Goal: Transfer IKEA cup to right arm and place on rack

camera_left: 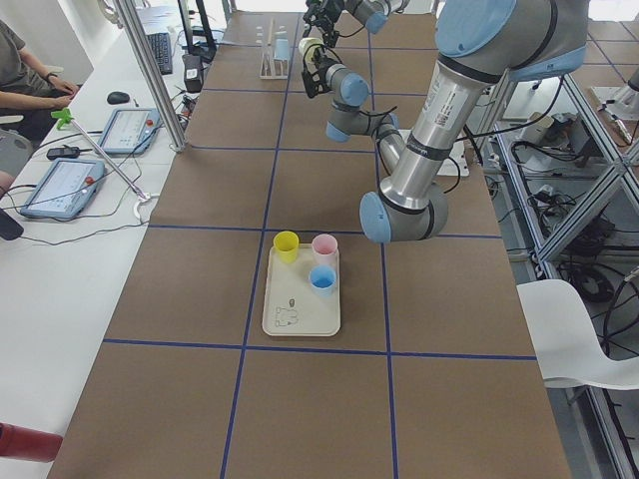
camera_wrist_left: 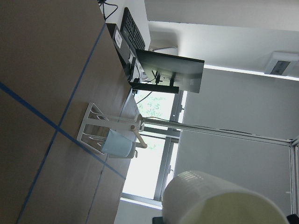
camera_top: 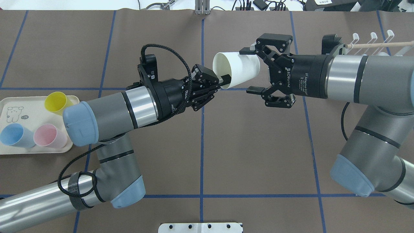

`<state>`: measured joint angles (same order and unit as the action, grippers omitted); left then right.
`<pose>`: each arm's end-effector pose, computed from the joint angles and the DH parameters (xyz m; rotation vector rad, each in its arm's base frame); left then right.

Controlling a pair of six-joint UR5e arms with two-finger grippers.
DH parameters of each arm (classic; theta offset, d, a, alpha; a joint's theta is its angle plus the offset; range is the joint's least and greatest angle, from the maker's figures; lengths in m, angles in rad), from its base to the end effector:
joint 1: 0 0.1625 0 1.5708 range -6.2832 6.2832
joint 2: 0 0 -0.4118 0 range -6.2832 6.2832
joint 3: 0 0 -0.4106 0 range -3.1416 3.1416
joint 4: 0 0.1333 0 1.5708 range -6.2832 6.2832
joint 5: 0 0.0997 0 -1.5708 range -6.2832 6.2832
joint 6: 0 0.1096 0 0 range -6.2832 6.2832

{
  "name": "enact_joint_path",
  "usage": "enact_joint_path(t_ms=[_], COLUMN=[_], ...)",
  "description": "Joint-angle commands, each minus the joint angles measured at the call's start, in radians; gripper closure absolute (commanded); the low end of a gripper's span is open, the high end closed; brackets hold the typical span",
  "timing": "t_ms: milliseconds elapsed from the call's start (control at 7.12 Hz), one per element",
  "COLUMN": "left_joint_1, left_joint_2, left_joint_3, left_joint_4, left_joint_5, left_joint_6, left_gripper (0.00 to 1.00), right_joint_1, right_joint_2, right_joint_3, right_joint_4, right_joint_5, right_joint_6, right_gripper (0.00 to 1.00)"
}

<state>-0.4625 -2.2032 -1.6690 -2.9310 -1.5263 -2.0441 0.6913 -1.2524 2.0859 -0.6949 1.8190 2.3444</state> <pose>0.4706 -0.3890 0.0797 0.0161 2.1495 -0.6047 -0.3146 -0.3984 0.1362 -0.2654 -1.7649 0.8679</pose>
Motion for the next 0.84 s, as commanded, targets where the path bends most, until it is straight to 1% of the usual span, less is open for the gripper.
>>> enact_joint_path(t_ms=[0,421,562,702], left_joint_1=[0.008,0.008,0.008,0.008], left_joint_2=[-0.001,-0.009,-0.012,-0.01], left_joint_3=[-0.005,-0.015,-0.014,-0.014], left_joint_4=[-0.005,-0.01,-0.01,-0.008], left_joint_5=[0.0,0.0,0.0,0.0], left_joint_6=[-0.01,-0.021,-0.021,-0.019], left_gripper=[1.0,1.0,1.0,1.0], right_joint_1=[-0.001,-0.001,-0.001,-0.001], right_joint_2=[0.004,0.019,0.019,0.019], right_joint_3=[-0.004,-0.026,-0.026,-0.023], right_joint_4=[0.002,0.002,0.002,0.002], right_joint_5=[-0.045,-0.058,-0.058,-0.058], right_joint_6=[0.088,0.105,0.107,0.108], right_gripper=[0.0,0.01,0.04,0.31])
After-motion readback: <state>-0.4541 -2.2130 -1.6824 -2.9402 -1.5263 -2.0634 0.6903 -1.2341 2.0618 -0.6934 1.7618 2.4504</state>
